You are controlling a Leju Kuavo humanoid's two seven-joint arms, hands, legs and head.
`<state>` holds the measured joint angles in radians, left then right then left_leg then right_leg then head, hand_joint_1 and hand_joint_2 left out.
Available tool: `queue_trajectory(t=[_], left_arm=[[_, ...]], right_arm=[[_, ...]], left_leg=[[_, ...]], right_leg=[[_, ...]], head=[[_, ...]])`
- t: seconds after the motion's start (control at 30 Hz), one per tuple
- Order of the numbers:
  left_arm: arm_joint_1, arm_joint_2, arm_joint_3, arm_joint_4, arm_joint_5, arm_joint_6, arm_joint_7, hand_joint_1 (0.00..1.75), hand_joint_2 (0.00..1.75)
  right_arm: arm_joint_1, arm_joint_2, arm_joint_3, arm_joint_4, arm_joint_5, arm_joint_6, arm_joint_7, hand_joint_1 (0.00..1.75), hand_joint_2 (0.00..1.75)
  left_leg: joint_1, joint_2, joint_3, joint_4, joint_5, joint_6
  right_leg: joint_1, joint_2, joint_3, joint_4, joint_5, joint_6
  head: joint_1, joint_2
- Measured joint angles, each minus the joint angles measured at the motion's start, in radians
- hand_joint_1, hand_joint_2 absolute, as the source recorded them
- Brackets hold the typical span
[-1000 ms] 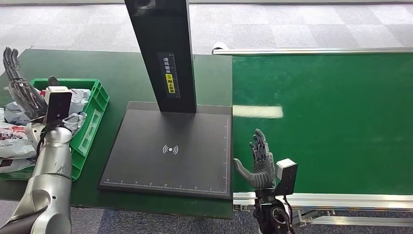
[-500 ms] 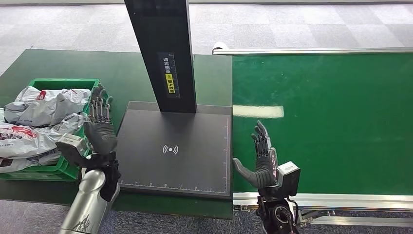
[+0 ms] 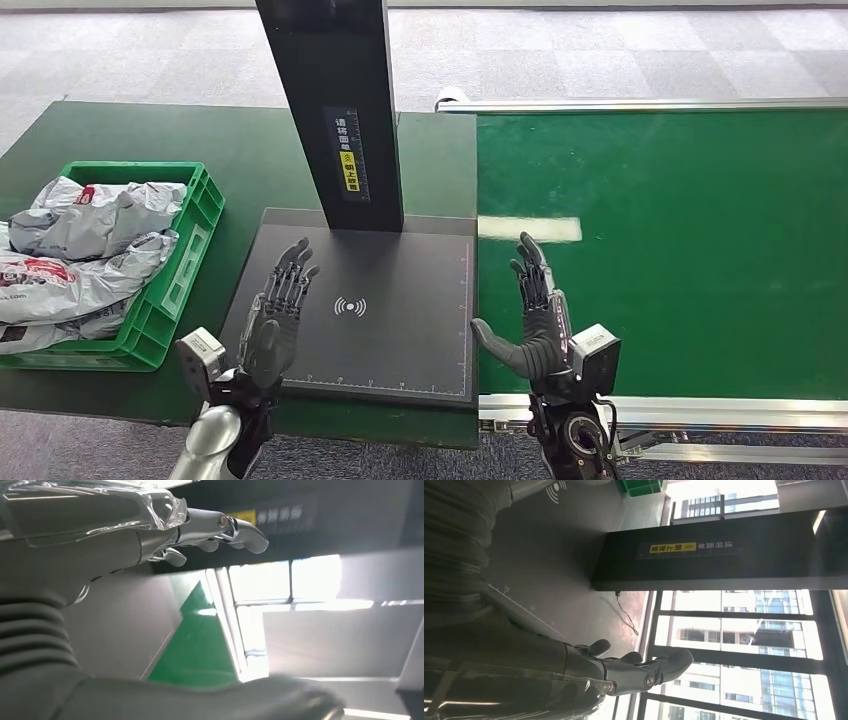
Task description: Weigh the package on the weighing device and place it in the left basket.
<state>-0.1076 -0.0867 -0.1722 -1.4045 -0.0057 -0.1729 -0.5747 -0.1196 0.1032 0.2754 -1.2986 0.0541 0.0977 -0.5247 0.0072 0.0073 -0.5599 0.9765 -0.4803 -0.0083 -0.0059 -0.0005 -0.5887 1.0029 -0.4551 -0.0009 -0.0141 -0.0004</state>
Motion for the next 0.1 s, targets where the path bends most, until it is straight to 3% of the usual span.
queue_trajectory(t=[0.1], left_arm=[[0.017,-0.008,-0.004,0.0,-0.02,-0.021,0.02,0.0,1.75]], right_arm=[[0.001,0.005,0.0,0.0,-0.005,0.006,0.009,0.0,1.75]], left_leg=[[0.0,0.0,0.0,0.0,0.0,0.0]], right_leg=[[0.0,0.0,0.0,0.0,0.0,0.0]], head=[[0.0,0.0]])
